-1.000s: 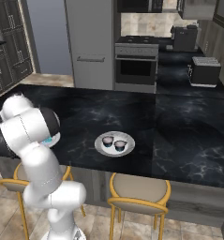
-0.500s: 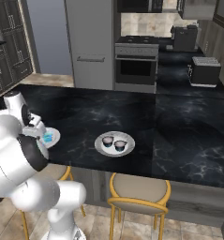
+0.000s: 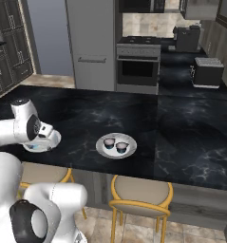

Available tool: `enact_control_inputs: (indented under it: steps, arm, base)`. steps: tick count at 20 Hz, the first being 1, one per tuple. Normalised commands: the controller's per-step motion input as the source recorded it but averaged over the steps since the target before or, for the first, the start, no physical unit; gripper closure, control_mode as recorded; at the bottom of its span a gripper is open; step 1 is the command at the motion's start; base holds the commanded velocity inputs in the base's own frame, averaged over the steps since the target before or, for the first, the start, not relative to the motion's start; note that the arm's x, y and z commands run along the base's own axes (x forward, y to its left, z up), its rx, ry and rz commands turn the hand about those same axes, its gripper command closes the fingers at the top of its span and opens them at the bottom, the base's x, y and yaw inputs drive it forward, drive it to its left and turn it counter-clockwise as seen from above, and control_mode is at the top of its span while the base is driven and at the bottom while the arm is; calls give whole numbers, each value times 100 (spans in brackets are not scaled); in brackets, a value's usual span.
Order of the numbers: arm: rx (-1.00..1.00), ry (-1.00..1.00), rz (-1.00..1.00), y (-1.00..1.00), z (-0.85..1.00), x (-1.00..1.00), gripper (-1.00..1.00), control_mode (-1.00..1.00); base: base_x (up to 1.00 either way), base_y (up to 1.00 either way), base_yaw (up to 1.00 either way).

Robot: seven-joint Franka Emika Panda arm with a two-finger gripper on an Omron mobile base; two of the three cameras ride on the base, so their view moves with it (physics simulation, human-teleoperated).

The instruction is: Place two yogurt containers on each plate.

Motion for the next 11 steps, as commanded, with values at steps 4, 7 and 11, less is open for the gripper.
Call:
enact_control_inputs:
  steps: [4,7,11]
  arm:
    - [-8,-18,0,-87,22,-32,-100,-100]
    - [-13,-16,0,-77,13,-45,-100,-100]
    - [-11,-9,0,-86,7,-26,-100,-100]
  base:
    - [0,0,0]
    - [0,0,0]
    - [0,0,0]
